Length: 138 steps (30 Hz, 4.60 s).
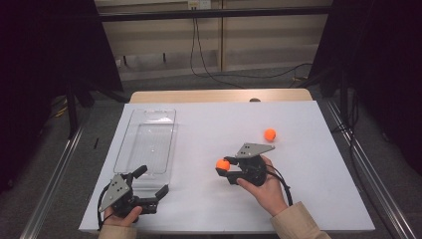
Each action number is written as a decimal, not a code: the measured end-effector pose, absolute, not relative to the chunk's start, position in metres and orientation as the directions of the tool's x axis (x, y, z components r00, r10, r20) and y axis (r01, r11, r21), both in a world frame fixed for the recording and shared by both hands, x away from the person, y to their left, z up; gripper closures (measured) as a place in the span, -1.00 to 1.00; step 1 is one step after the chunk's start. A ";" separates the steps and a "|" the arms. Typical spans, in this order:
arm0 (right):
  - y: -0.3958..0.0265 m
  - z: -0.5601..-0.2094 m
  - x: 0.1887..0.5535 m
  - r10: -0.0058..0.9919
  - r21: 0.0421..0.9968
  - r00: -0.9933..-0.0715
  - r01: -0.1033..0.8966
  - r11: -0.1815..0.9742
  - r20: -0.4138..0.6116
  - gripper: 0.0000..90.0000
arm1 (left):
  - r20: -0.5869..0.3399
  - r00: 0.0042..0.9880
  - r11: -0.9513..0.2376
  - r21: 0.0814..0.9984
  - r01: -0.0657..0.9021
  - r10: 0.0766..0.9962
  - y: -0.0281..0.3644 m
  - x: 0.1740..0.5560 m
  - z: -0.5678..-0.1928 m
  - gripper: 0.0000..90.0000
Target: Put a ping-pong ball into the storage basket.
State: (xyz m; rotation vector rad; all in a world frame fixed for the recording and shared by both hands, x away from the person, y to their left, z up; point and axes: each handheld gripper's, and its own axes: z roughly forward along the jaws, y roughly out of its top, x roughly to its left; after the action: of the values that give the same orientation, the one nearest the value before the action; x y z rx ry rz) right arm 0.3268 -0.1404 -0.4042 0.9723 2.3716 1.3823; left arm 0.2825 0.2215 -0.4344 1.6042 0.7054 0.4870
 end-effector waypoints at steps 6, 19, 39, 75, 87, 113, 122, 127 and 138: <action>-0.139 -0.404 0.328 0.644 0.839 -0.754 0.429 0.336 0.128 0.14 | -0.082 0.722 -0.056 0.985 0.165 0.687 0.221 0.282 -0.434 -0.96; -0.133 -0.401 0.332 0.639 0.840 -0.760 0.422 0.342 0.121 0.14 | -0.087 0.723 -0.051 0.985 0.167 0.686 0.221 0.282 -0.434 -0.96; -0.122 -0.403 0.337 0.632 0.835 -0.766 0.421 0.354 0.118 0.14 | -0.084 0.726 -0.053 0.985 0.163 0.683 0.221 0.282 -0.434 -0.96; -0.107 -0.397 0.346 0.623 0.834 -0.777 0.404 0.375 0.096 0.14 | -0.096 0.726 -0.037 0.986 0.165 0.681 0.220 0.281 -0.433 -0.96; -0.107 -0.397 0.351 0.626 0.837 -0.772 0.412 0.360 0.111 0.14 | -0.088 0.730 -0.046 0.986 0.161 0.678 0.220 0.281 -0.433 -0.96; -0.100 -0.392 0.358 0.628 0.845 -0.770 0.406 0.348 0.112 0.14 | -0.082 0.733 -0.057 0.985 0.162 0.675 0.220 0.281 -0.433 -0.96; -0.100 -0.392 0.361 0.632 0.847 -0.766 0.410 0.337 0.120 0.14 | -0.084 0.732 -0.055 0.985 0.164 0.676 0.220 0.281 -0.433 -0.96; -0.098 -0.391 0.361 0.631 0.849 -0.767 0.407 0.336 0.118 0.14 | -0.083 0.732 -0.056 0.985 0.163 0.677 0.219 0.281 -0.433 -0.96; -0.094 -0.389 0.362 0.627 0.851 -0.771 0.401 0.340 0.113 0.14 | -0.077 0.735 -0.062 0.985 0.160 0.673 0.220 0.281 -0.433 -0.96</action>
State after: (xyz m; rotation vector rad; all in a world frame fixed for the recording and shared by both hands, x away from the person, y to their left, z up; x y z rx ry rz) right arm 0.3624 -0.0942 -0.3887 0.9279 2.3692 1.4017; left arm 0.2811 0.2196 -0.4331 1.6076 0.6870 0.4795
